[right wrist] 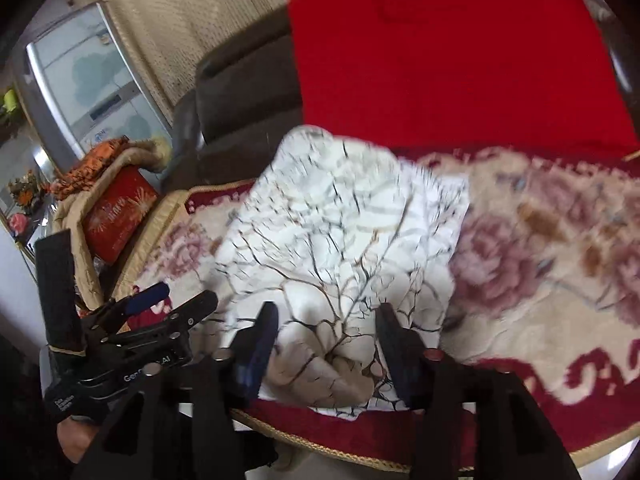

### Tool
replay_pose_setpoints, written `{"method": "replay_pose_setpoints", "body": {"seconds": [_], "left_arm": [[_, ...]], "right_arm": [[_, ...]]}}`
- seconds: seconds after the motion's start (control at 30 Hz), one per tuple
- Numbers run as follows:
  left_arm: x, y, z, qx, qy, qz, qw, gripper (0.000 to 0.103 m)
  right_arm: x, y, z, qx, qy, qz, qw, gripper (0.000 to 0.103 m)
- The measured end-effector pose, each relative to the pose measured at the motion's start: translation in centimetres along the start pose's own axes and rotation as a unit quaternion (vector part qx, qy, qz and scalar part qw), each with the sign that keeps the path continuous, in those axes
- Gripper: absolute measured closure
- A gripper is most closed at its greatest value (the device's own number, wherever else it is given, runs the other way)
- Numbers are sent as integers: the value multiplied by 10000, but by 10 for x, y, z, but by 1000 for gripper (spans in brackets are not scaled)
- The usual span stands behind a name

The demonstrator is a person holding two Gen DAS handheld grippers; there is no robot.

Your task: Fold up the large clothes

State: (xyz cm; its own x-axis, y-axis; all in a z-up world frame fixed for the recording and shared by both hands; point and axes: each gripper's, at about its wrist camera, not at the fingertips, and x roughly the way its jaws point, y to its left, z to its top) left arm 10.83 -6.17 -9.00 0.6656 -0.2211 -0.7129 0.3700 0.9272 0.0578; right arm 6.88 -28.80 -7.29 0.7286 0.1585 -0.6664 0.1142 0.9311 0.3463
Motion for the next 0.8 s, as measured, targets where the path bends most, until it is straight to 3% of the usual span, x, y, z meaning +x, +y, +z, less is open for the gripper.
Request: {"method": "replay_pose_setpoints", "body": {"seconds": [0.13, 0.23, 0.43, 0.57, 0.8], "left_arm": [[-37, 5, 8, 27, -379, 303, 9988, 21], [-64, 5, 12, 95, -664, 540, 9963, 11], [-108, -1, 17, 259, -1135, 864, 9894, 11], [-133, -9, 16, 401, -1435, 1283, 9805, 9], [-164, -11, 18, 380, -1630, 1366, 9764, 9]], "right_arm": [[-33, 12, 4, -127, -343, -119, 9993, 43], [-58, 18, 6, -74, -545, -104, 9984, 41], [-91, 33, 5, -70, -750, -121, 9971, 38], [-112, 45, 3, -205, -929, -260, 9951, 37], [-139, 53, 0, -206, -1097, -420, 9929, 37]]}}
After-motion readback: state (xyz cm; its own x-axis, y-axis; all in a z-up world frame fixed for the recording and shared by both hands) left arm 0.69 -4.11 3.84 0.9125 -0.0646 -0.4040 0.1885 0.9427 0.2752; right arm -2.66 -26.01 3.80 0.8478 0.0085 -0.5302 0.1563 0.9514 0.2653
